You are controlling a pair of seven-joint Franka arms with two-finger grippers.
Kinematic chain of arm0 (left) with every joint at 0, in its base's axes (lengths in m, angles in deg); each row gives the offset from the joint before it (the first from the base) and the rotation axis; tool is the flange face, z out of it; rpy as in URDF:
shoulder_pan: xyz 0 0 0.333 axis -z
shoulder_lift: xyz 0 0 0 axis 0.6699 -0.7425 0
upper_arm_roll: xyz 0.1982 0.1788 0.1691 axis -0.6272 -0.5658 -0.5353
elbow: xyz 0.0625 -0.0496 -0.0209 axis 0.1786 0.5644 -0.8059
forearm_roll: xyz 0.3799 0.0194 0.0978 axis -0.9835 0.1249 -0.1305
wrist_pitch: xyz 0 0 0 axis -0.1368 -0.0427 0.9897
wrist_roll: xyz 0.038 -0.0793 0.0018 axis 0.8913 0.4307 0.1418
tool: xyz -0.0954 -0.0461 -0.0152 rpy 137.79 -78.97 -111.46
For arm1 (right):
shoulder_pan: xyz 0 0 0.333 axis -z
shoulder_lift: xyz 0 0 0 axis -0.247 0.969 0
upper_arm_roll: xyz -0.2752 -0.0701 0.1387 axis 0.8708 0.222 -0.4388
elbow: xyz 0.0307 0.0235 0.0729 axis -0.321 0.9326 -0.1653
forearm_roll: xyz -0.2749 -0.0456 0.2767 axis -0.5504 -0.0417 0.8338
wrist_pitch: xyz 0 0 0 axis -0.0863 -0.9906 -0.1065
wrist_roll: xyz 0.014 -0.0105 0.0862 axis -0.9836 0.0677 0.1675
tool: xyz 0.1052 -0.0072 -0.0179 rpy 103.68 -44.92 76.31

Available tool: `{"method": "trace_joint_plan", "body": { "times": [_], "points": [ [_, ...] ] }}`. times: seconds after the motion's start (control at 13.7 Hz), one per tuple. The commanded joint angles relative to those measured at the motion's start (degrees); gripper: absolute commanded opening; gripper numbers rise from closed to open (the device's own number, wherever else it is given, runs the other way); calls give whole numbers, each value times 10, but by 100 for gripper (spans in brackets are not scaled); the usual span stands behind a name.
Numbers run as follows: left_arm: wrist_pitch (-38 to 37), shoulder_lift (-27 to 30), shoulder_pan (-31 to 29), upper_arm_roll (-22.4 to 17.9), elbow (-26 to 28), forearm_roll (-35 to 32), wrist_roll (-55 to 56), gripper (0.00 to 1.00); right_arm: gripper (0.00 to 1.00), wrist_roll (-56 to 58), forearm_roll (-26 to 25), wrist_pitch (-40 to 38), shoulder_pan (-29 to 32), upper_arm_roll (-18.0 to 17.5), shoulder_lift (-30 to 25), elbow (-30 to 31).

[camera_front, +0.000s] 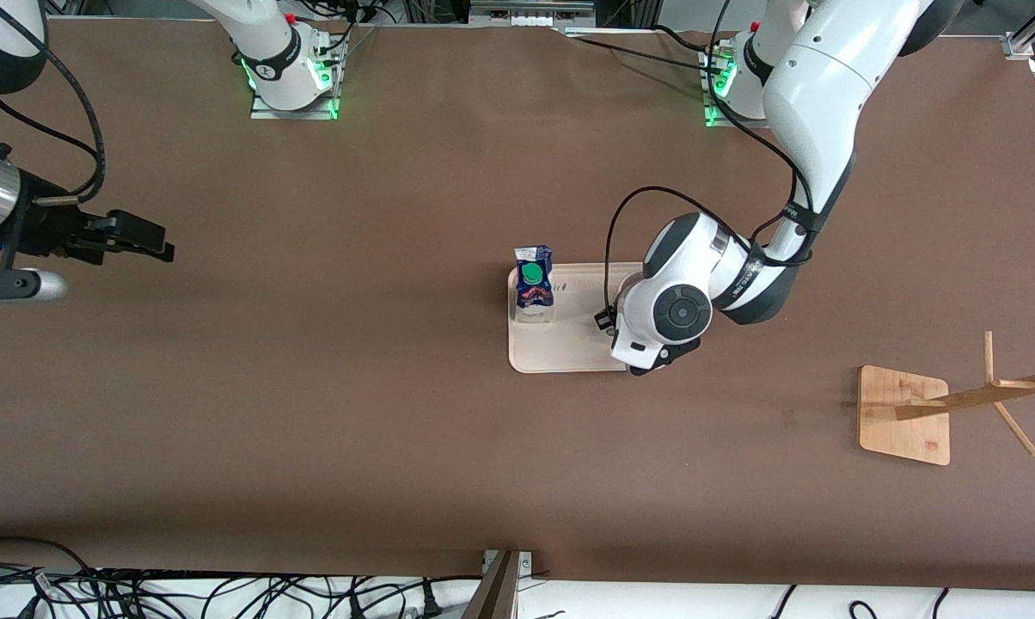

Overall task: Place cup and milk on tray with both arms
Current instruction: 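Lower the mug onto the tray with the left gripper while the right gripper withdraws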

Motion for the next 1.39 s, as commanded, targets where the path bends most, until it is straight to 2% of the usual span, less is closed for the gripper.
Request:
{"method": "trace_joint_plan", "body": {
  "times": [0.0,0.15,0.22,0.29,0.58,0.66,0.88,1.1,1.31],
  "points": [
    [-3,4,7,2,12,-26,9,0,100,9,-36,18,-9,-1,-55,68],
    [-3,5,8,2,18,-26,9,0,100,11,-55,56,-13,-4,-98,139],
    [-2,4,10,3,18,-26,9,4,100,10,-68,79,-14,-6,-120,175],
    [-4,5,9,3,18,-25,10,99,100,11,-74,95,-14,-11,-135,196],
    [-9,10,1,4,18,-23,9,100,100,20,-88,99,-6,-22,-140,210],
    [-13,14,1,5,17,-23,9,100,100,27,-89,104,9,-36,-144,216],
    [-70,59,-2,5,8,-25,-1,100,100,45,-93,116,93,-114,-149,226],
    [-133,123,-22,4,6,-25,-79,100,100,51,-100,117,96,-117,-144,212],
    [-215,167,-72,4,-23,-25,-228,100,100,50,-100,113,96,-117,-135,196]
  ]
}}
